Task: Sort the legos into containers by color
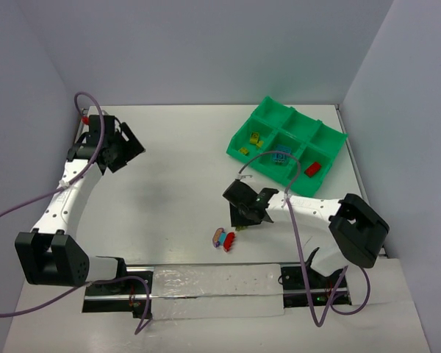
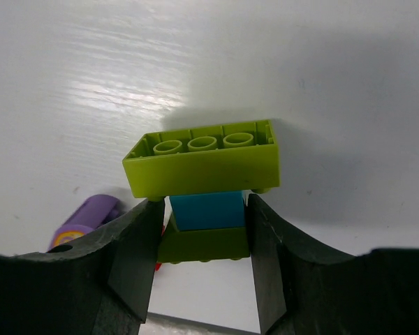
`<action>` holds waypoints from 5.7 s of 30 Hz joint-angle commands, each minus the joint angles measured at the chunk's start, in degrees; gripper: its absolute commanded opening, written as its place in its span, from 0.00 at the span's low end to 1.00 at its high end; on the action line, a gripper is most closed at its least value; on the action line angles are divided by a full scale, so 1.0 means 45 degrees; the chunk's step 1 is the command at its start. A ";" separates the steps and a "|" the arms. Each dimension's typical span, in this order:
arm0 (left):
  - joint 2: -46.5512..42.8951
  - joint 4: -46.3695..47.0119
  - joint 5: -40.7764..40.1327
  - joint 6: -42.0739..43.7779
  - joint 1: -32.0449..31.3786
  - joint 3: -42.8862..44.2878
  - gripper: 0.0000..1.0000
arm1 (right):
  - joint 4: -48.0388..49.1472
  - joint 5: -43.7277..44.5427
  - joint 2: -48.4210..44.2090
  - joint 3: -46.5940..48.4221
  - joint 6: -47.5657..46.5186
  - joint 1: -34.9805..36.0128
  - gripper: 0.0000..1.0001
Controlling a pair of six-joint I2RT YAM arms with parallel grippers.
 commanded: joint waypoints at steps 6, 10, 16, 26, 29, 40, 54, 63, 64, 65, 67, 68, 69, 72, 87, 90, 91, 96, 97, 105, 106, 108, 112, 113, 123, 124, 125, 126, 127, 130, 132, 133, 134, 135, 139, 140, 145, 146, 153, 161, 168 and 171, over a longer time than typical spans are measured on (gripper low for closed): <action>0.1151 0.1093 0.7637 0.2518 -0.0678 0.0654 0.77 | 0.0306 -0.0045 -0.0992 0.2856 -0.1707 0.0093 0.03; 0.1665 0.1171 0.8520 0.2601 -0.1471 0.0473 0.79 | 0.0094 -0.0518 -0.0483 0.4059 -0.2438 0.0087 0.03; 0.1717 0.4199 1.1006 0.1230 -0.1777 -0.1314 0.79 | 0.0155 -0.0924 -0.0107 0.4989 -0.2880 0.0101 0.03; 0.2153 0.5752 1.2517 0.0051 -0.2164 -0.1781 0.81 | 0.0152 -0.1447 0.0263 0.5528 -0.3071 0.0136 0.04; 0.2438 0.5597 1.2356 -0.0215 -0.2551 -0.1750 0.80 | 0.0121 -0.1447 0.0263 0.5595 -0.3192 0.0132 0.04; 0.2968 0.5195 1.1752 -0.0574 -0.3726 -0.1296 0.79 | 0.0064 -0.1417 0.0129 0.5594 -0.3193 0.0156 0.04; 0.3134 0.4666 1.1697 -0.0119 -0.4107 -0.1255 0.66 | 0.0189 -0.1096 0.0223 0.5376 -0.3227 0.0151 0.05; 0.3238 0.4555 1.2045 0.0140 -0.4180 -0.1376 0.40 | 0.0136 -0.0994 0.0309 0.5247 -0.3137 0.0151 0.05; 0.3246 0.4609 1.2079 0.0086 -0.4191 -0.1426 0.21 | 0.0136 -0.0979 0.0302 0.5216 -0.3130 0.0163 0.05; 0.3280 0.4631 1.2078 0.0038 -0.4191 -0.1449 0.06 | 0.0119 -0.0970 0.0302 0.5175 -0.3138 0.0171 0.05; 0.3315 0.4616 1.1954 -0.0022 -0.4180 -0.1454 0.00 | 0.0084 -0.0955 0.0269 0.5114 -0.3154 0.0166 0.05; 0.3268 0.4649 1.1746 -0.0116 -0.4176 -0.1496 0.00 | 0.0036 -0.0936 0.0211 0.5015 -0.3168 0.0158 0.05; 0.3191 0.4864 1.1605 -0.0270 -0.4161 -0.1620 0.00 | 0.0020 -0.0921 0.0149 0.4968 -0.3169 0.0189 0.05; 0.3102 0.5670 1.1539 -0.0965 -0.3994 -0.1981 0.00 | -0.0096 -0.0839 -0.0053 0.4628 -0.3100 0.0164 0.05; 0.2861 0.6231 0.9202 -0.1848 -0.2751 -0.2104 0.00 | -0.0953 0.0416 -0.1245 0.2249 -0.2035 -0.0100 0.04; 0.3606 0.5602 0.8571 -0.1691 -0.2904 -0.0421 0.00 | -0.0914 0.0480 -0.1337 0.1650 -0.1678 -0.0658 0.04; 0.4014 0.5443 0.8211 -0.1638 -0.2977 0.0167 0.00 | -0.0927 0.0521 -0.1442 0.1498 -0.1567 -0.0844 0.04; 0.5863 0.4483 0.7691 -0.1312 -0.3557 0.3523 0.00 | -0.1800 0.0839 -0.2811 0.0879 -0.0605 -0.1177 0.05; 0.6480 0.4422 0.7649 -0.1272 -0.3659 0.3984 0.00 | -0.1920 0.0919 -0.3113 0.0697 -0.0424 -0.1199 0.05; 0.9497 0.4226 0.7669 -0.1207 -0.4835 0.8344 0.00 | -0.2765 0.1407 -0.5622 -0.0862 0.1330 -0.1645 0.06; 0.9970 0.4381 0.7589 -0.1263 -0.5073 0.8915 0.00 | -0.2800 0.1533 -0.5789 -0.0941 0.1472 -0.1657 0.07; 1.0899 0.4777 0.7522 -0.1489 -0.5504 0.9850 0.00 | -0.2741 0.1856 -0.6084 -0.1076 0.1419 -0.1744 0.07; 1.3588 0.3947 0.7246 -0.1891 -0.6128 1.3430 0.00 | -0.2770 0.2029 -0.5989 -0.0824 0.0725 -0.2401 0.08; 1.3915 0.4233 0.7124 -0.2118 -0.6205 1.3850 0.00 | -0.2764 0.2038 -0.6006 -0.0771 0.0683 -0.2443 0.09; 1.4995 0.4463 0.4887 -0.1817 -0.6582 1.3920 0.00 | -0.2087 0.1747 -0.5840 -0.0791 0.0240 -0.2642 0.11; 1.4984 0.4471 0.4834 -0.1775 -0.6582 1.3776 0.00 | -0.1977 0.1723 -0.5864 -0.0849 0.0230 -0.2642 0.11; 1.5015 0.4455 0.4811 -0.1742 -0.6582 1.3737 0.00 | -0.1854 0.1646 -0.5880 -0.0894 0.0190 -0.2652 0.12; 1.5056 0.4441 0.4802 -0.1719 -0.6587 1.3755 0.00 | -0.1760 0.1544 -0.5857 -0.0913 0.0138 -0.2656 0.12; 1.5093 0.4428 0.4802 -0.1706 -0.6599 1.3779 0.00 | -0.1711 0.1446 -0.5773 -0.0913 0.0102 -0.2644 0.12; 1.5132 0.4457 0.4756 -0.1661 -0.6621 1.3777 0.00 | -0.1649 0.1284 -0.5328 -0.0716 -0.0117 -0.2673 0.12; 1.5204 0.4396 0.4637 -0.1518 -0.6625 1.3971 0.00 | -0.1643 0.1308 -0.4986 -0.0497 -0.0222 -0.2663 0.13; 1.5261 0.4278 0.4530 -0.1396 -0.6662 1.4107 0.00 | -0.1660 0.1332 -0.4908 -0.0419 -0.0263 -0.2680 0.13; 1.5326 0.4084 0.4224 -0.1138 -0.6694 1.4284 0.00 | -0.1661 0.1428 -0.4811 -0.0306 -0.0344 -0.2681 0.13; 1.5352 0.4055 0.3983 -0.1001 -0.6699 1.4328 0.00 | -0.1661 0.1475 -0.4747 -0.0207 -0.0437 -0.2681 0.14; 1.5473 0.3835 0.3410 -0.0488 -0.6699 1.4425 0.00 | -0.1931 0.1699 -0.4418 0.0405 -0.0668 -0.2693 0.14; 1.5542 0.3783 0.3358 -0.0436 -0.6699 1.4511 0.00 | -0.1975 0.1725 -0.4409 0.0509 -0.0668 -0.2684 0.14; 1.5675 0.3879 0.3311 -0.0290 -0.6699 1.4572 0.00 | -0.2117 0.1736 -0.4444 0.0689 -0.0616 -0.2687 0.15; 1.5677 0.3893 0.3288 -0.0233 -0.6699 1.4566 0.00 | -0.2158 0.1736 -0.4465 0.0702 -0.0589 -0.2681 0.15; 1.5570 0.3915 0.3395 -0.0180 -0.6719 1.4605 0.02 | -0.2225 0.1659 -0.4759 0.0588 -0.0376 -0.2700 0.15; 1.5201 0.3742 0.3439 -0.0136 -0.6758 1.4528 0.30 | -0.2153 0.1439 -0.4547 0.0697 -0.0532 -0.2681 0.16; 1.4701 0.3820 0.3607 -0.0087 -0.6758 1.4367 0.55 | -0.2479 0.1376 -0.5031 0.0834 -0.0436 -0.2681 0.17; 1.4631 0.3776 0.3571 -0.0004 -0.6758 1.4393 0.65 | -0.2643 0.1480 -0.5466 0.0746 -0.0256 -0.2681 0.17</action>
